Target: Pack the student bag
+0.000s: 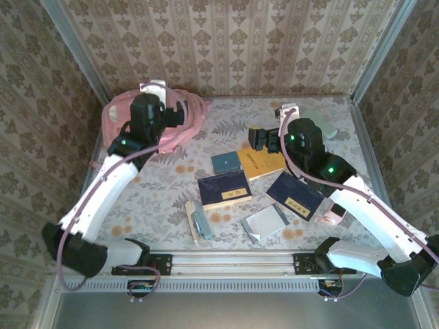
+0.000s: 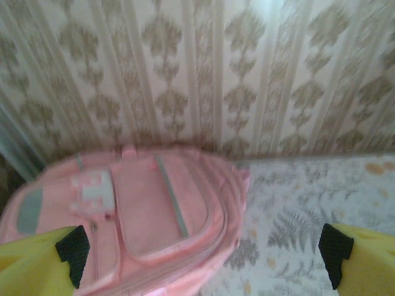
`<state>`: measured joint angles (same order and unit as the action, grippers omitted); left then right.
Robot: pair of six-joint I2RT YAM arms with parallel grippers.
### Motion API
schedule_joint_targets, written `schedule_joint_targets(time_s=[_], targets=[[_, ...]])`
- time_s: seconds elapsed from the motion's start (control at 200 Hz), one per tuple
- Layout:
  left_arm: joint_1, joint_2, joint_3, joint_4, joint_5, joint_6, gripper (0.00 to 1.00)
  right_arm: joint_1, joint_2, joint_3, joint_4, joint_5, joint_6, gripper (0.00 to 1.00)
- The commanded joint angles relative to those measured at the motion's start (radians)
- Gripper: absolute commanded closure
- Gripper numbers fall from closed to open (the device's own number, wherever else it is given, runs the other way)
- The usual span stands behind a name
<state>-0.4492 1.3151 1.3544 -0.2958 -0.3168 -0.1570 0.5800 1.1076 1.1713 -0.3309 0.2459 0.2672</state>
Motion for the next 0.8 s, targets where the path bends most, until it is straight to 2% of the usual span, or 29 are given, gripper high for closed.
schedule_joint_targets(time_s=[0.0,0.03,0.085,0.2,0.29,0.38,0.54,0.63,0.795], targets=[[0.108,0.179,0.18,-0.207,0.153,-0.148,0.0,-0.125,-0.021,-0.068,-0.055,-0.288,0.197,0.0],[0.136,0.241,0.236,-0.237,0.209,-0.16,0.0,-0.174,-0.018,-0.077,-0.045,-0.368,0.238,0.0],[0.182,0.339,0.316,-0.259,0.301,-0.176,0.0,-0.224,-0.01,-0.072,-0.057,-0.432,0.272,0.0],[0.249,0.518,0.467,-0.267,0.438,-0.211,0.0,-0.229,-0.031,-0.094,-0.039,-0.397,0.313,0.0],[0.287,0.667,0.616,-0.317,0.476,-0.251,0.0,-0.221,-0.076,-0.137,-0.011,-0.397,0.349,0.03],[0.322,0.797,0.73,-0.36,0.536,-0.308,0.06,-0.217,-0.152,-0.218,0.053,-0.409,0.392,0.08],[0.345,0.929,0.777,-0.306,0.624,-0.397,0.11,-0.213,-0.18,-0.257,-0.009,-0.44,0.408,0.12],[0.345,0.987,0.794,-0.252,0.716,-0.436,0.17,-0.209,-0.176,-0.313,-0.025,-0.457,0.457,0.19],[0.339,1.042,0.8,-0.242,0.706,-0.471,0.18,-0.168,-0.195,-0.394,0.003,-0.474,0.503,0.24]])
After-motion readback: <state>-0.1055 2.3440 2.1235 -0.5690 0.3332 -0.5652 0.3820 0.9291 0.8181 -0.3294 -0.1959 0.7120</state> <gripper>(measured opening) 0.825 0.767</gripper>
